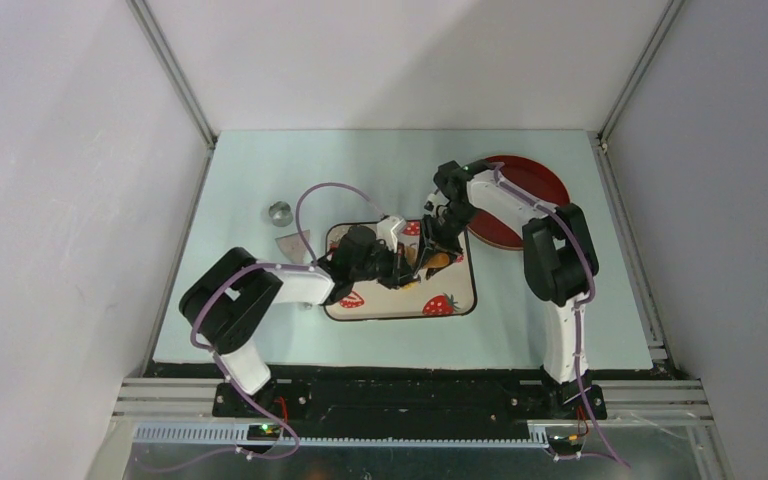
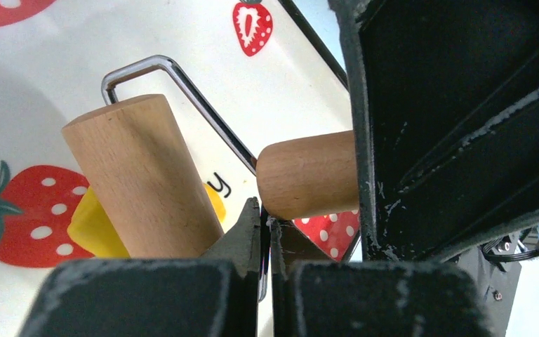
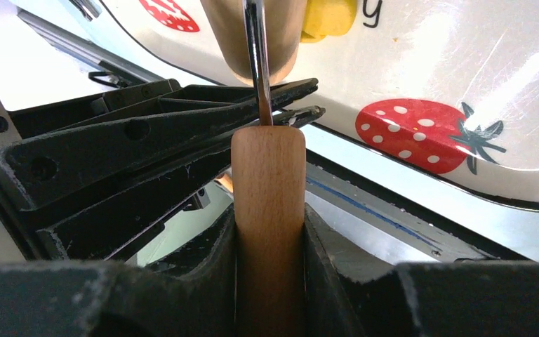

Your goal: Roll out the dumpling wrappers from the dough

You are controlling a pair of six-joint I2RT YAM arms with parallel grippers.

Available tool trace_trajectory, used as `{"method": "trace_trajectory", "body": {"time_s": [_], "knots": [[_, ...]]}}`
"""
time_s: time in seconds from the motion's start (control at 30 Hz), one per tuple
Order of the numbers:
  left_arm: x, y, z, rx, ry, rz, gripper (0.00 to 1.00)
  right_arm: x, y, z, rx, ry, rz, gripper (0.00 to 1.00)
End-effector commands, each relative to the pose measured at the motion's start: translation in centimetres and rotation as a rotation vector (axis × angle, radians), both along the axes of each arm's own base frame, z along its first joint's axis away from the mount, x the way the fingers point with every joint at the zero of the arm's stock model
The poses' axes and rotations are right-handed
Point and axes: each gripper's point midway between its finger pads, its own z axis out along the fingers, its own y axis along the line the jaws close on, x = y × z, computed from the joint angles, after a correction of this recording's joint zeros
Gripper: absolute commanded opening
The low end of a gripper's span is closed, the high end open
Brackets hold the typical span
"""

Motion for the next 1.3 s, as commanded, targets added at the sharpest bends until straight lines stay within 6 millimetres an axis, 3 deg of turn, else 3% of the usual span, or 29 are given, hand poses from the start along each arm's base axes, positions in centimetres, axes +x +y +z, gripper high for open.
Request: {"method": "trace_trajectory", "body": {"time_s": [0.0,0.4,0.77,0.9,1.1,1.27], "knots": [[-0.8,-4.2,3.4,-0.145,0.013,-0.085,0.0,0.9,1.4,-1.6,0.043,-0.06,-0.004,0.0],[-1.8,-4.8,0.5,-0.116,0.093,-0.111,0.0,-0.1,0.5,-3.8,0.051,-0.005,-0.017,0.0],[-1.6,-5.7,1.1,-0.13,0.08,-0.121,0.0,-0.8,-1.1,-4.0,0.054,-0.014,-0.049,0.0],[-0.8,-5.4,2.6,-0.13,0.005,-0.1,0.0,0.4,-0.5,-1.3,0.112,-0.102,-0.043,0.0],[0.6,-4.5,8.2,-0.148,-0.177,-0.06,0.0,2.1,0.7,3.9,0.17,-0.244,-0.023,0.0],[1.2,-3.7,10.2,-0.133,-0.22,-0.039,0.0,2.6,1.5,6.5,0.205,-0.297,-0.018,0.0]]}}
